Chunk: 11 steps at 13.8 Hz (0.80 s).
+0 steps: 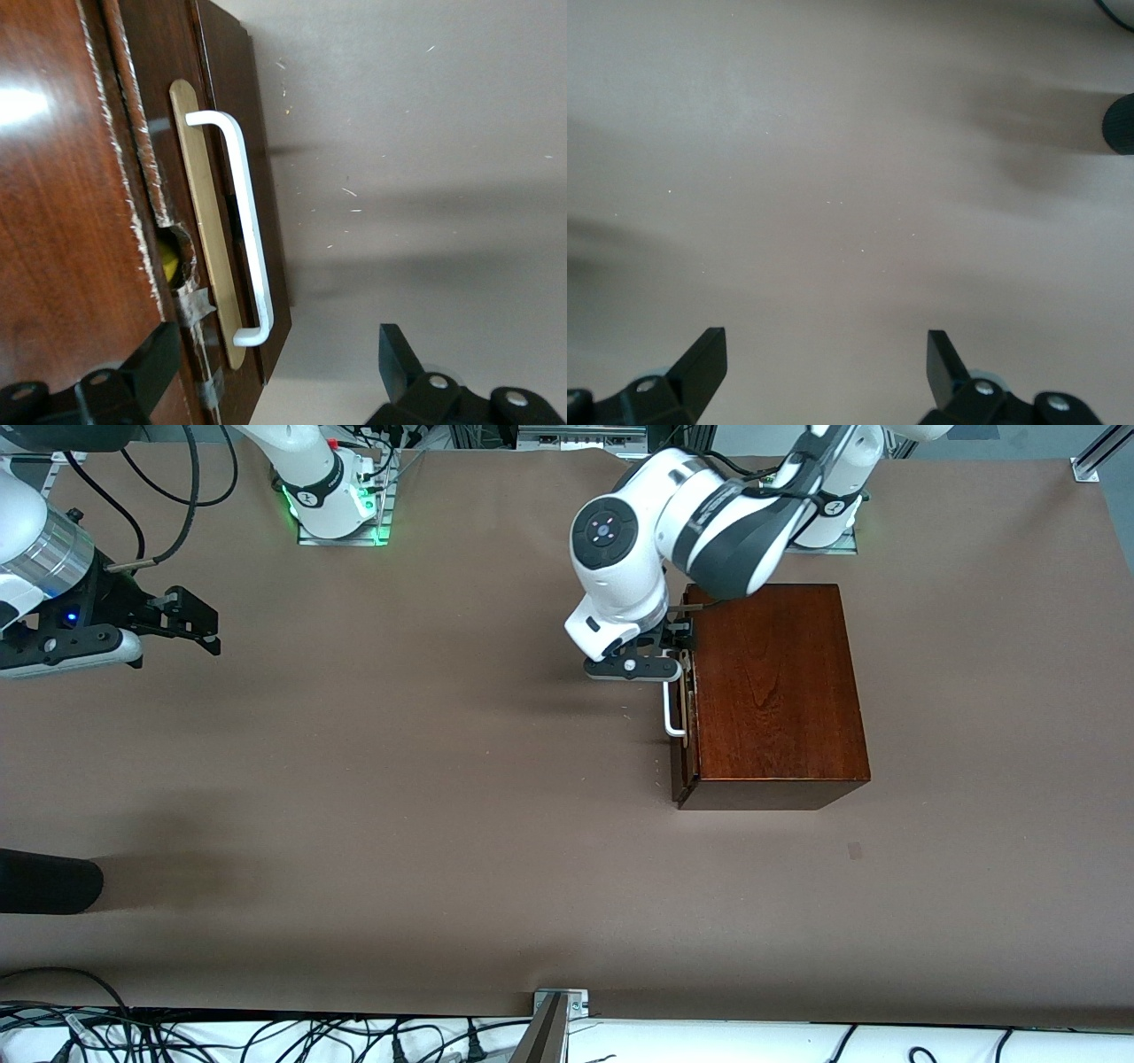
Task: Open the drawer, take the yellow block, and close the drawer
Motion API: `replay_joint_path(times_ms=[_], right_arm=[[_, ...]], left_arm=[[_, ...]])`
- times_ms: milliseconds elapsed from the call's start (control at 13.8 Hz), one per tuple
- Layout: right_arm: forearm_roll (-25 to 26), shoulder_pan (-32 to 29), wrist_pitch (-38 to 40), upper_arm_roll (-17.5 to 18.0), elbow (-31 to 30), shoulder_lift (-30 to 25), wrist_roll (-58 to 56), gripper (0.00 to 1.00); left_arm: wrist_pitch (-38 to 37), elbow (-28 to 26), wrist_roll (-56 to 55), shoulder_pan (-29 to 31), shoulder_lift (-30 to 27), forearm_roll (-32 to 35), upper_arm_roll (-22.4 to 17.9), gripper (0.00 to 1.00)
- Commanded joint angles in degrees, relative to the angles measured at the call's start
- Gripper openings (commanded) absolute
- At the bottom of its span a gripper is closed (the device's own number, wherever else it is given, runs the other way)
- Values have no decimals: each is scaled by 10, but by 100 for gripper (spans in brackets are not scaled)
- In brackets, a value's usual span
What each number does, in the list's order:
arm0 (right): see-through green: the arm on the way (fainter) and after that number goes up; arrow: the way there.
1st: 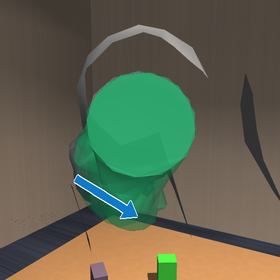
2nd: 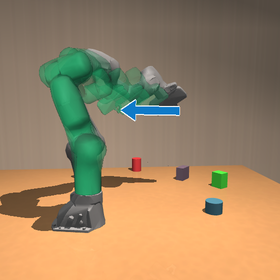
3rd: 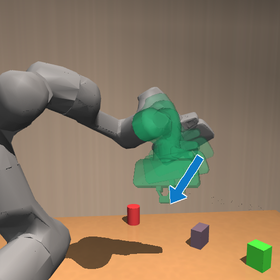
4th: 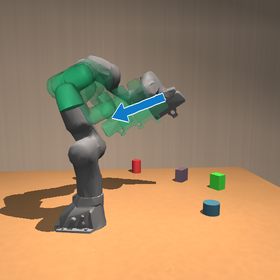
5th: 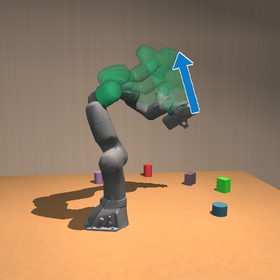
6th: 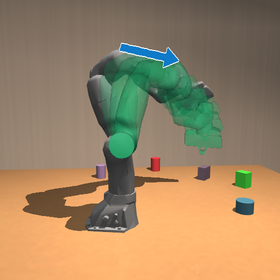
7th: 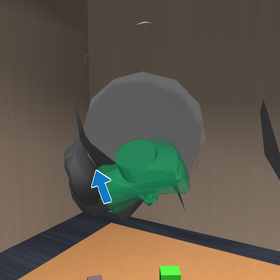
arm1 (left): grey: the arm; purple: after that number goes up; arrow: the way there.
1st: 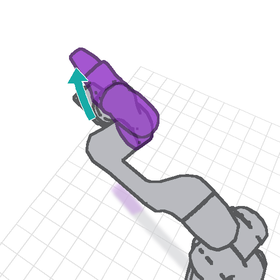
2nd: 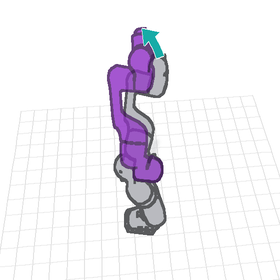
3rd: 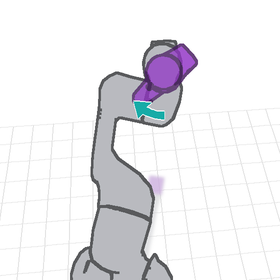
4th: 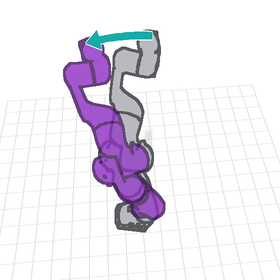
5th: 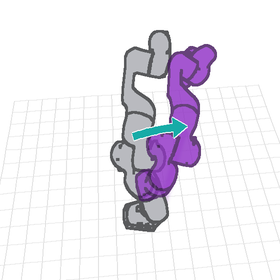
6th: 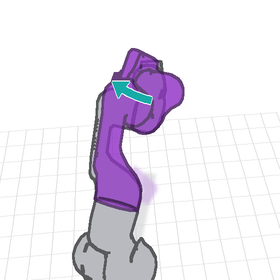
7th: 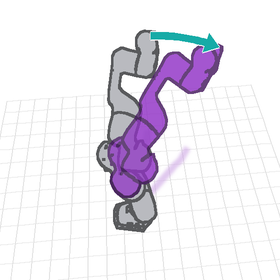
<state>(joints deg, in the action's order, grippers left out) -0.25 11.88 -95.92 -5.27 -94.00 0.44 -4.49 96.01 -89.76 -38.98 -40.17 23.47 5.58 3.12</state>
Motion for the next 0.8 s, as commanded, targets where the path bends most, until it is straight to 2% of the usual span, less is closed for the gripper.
replay_joint_path(times_ms=[0,72,217,725], right_arm=[[4,2,5,0,11,3,9,100],[4,2,5,0,11,3,9,100],[4,2,5,0,11,3,9,100],[4,2,5,0,10,3,9,100]], left_arm=[[58,-70,-13,-2,-18,22,-8,100],[81,-91,-29,-5,-19,38,-7,100],[89,-97,-42,-5,-13,60,-5,100],[184,-133,-46,-4,14,62,-5,100]])
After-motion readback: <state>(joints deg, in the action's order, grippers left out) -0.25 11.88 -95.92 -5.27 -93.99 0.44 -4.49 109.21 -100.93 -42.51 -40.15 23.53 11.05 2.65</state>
